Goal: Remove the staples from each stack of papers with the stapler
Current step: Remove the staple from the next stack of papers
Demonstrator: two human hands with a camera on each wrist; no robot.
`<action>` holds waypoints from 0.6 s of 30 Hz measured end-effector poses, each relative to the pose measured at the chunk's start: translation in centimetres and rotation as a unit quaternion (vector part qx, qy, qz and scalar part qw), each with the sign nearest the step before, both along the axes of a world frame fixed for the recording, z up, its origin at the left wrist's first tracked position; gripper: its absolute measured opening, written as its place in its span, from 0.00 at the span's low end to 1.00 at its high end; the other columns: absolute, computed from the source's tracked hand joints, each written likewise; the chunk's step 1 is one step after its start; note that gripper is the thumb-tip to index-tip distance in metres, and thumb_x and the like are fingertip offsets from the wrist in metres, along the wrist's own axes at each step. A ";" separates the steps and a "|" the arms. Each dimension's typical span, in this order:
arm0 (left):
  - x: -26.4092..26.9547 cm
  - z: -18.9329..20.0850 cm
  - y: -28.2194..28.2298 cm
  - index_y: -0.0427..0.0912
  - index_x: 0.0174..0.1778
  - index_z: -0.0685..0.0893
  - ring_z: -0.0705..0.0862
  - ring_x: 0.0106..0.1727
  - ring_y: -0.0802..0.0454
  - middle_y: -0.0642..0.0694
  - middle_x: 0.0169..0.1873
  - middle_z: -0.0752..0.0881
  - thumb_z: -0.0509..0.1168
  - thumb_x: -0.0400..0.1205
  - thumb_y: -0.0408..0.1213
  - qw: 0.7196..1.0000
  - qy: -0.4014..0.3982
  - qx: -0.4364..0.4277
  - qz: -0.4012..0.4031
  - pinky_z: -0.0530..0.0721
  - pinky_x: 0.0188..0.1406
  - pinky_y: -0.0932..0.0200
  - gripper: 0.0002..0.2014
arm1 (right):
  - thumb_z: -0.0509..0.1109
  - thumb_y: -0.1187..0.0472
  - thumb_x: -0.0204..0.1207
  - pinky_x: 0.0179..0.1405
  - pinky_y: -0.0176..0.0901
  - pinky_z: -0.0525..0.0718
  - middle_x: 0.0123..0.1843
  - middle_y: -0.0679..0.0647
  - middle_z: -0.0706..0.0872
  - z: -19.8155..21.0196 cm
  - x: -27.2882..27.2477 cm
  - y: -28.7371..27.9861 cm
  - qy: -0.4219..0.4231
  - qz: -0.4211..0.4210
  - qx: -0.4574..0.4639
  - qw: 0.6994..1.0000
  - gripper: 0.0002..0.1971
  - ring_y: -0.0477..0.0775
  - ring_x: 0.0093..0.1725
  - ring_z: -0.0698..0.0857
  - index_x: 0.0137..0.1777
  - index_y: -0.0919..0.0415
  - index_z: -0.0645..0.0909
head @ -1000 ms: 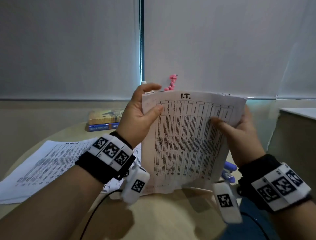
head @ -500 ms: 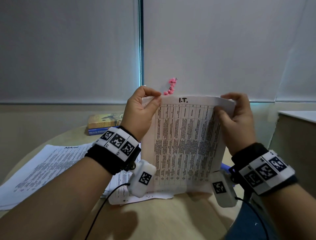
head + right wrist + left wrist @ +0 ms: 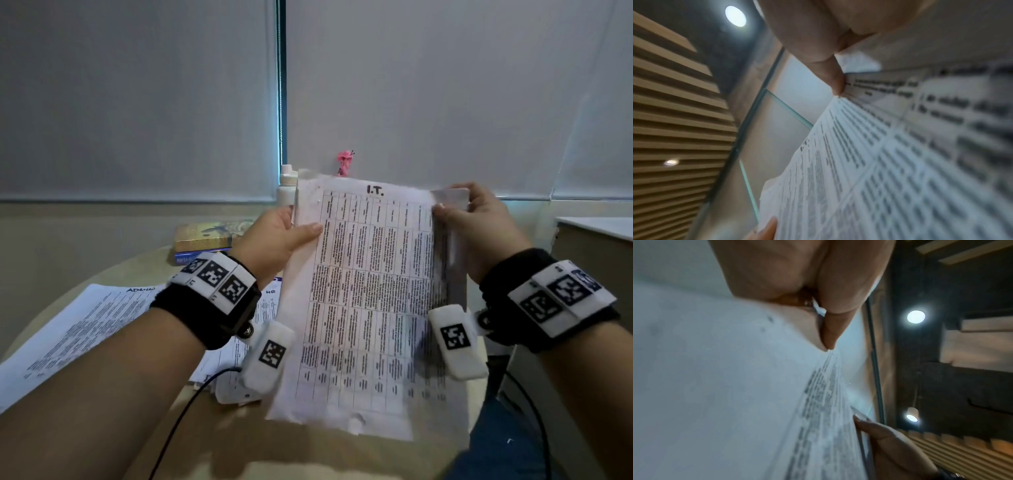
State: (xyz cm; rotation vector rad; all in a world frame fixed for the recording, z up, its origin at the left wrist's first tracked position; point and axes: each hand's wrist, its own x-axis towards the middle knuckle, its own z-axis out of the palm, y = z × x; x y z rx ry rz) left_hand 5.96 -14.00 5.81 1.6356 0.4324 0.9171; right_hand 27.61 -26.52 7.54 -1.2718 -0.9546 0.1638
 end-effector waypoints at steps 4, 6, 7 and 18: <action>0.6 -3.2 1.3 0.36 0.51 0.84 0.90 0.43 0.46 0.38 0.49 0.90 0.63 0.82 0.26 0.994 0.095 -0.045 0.020 0.87 0.55 0.43 0.06 | 0.64 0.66 0.79 0.25 0.40 0.82 0.43 0.55 0.81 -3.1 2.2 1.8 0.060 0.030 -0.168 0.983 0.06 0.51 0.34 0.82 0.47 0.54 0.75; 0.8 -5.2 1.9 0.38 0.54 0.85 0.89 0.49 0.41 0.37 0.52 0.90 0.64 0.82 0.27 0.984 0.172 -0.033 0.021 0.84 0.59 0.39 0.09 | 0.63 0.58 0.81 0.32 0.44 0.81 0.46 0.56 0.80 -4.9 3.6 2.1 0.027 -0.010 -0.279 0.960 0.02 0.54 0.38 0.80 0.50 0.54 0.74; 0.8 -6.0 2.2 0.38 0.58 0.86 0.90 0.51 0.40 0.37 0.51 0.90 0.64 0.82 0.29 0.979 0.202 -0.028 0.029 0.84 0.59 0.38 0.10 | 0.62 0.56 0.82 0.35 0.45 0.81 0.47 0.58 0.81 -5.9 4.4 2.2 -0.014 -0.041 -0.328 0.944 0.04 0.57 0.40 0.81 0.51 0.56 0.74; 1.5 -9.1 3.5 0.41 0.49 0.88 0.89 0.50 0.35 0.35 0.47 0.91 0.67 0.81 0.31 0.963 0.251 -0.071 0.071 0.84 0.58 0.34 0.05 | 0.68 0.44 0.54 0.47 0.47 0.84 0.39 0.55 0.86 -11.3 6.5 3.2 -0.313 -0.063 -0.681 0.659 0.17 0.58 0.41 0.85 0.34 0.58 0.80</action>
